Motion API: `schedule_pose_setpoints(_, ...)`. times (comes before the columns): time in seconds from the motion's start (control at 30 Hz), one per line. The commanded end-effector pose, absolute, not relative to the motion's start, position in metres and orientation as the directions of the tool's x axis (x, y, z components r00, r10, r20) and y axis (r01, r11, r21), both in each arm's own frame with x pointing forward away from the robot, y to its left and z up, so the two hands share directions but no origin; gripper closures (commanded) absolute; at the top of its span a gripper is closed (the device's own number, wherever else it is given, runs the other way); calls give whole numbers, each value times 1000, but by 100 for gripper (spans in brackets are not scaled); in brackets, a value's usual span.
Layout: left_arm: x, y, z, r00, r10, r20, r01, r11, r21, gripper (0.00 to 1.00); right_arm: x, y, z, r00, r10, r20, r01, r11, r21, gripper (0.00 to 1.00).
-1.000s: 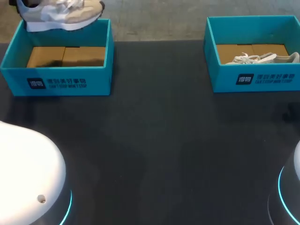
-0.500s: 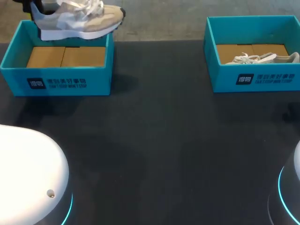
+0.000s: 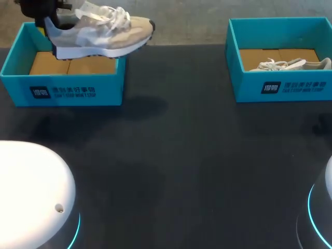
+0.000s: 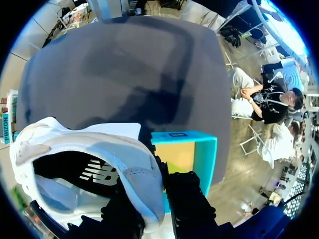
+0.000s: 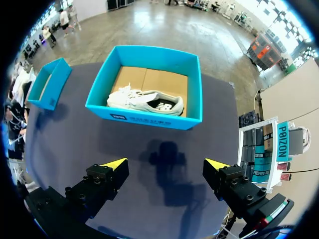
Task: Take the shoe out of the shoebox, open the shoe tongue, remove and reinsert the insole, then place the shoe into the shoebox
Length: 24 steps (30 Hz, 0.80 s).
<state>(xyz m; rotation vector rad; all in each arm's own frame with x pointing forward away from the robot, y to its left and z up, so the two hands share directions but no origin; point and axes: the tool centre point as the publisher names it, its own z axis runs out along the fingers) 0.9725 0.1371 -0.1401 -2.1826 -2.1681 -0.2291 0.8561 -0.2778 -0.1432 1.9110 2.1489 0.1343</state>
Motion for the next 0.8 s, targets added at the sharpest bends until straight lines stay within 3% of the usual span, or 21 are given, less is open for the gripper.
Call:
schedule_pose_setpoints(0.03, 952, 124, -136, 5, 991, 136, 991, -23, 130, 100, 856, -278, -143, -98, 986, -134, 962, 129, 241, 0)
schedule_pose_setpoints(0.8, 872, 27, -168, 69, 991, 113, 993, -80, 92, 100, 856, -278, -143, -98, 986, -134, 962, 129, 241, 0)
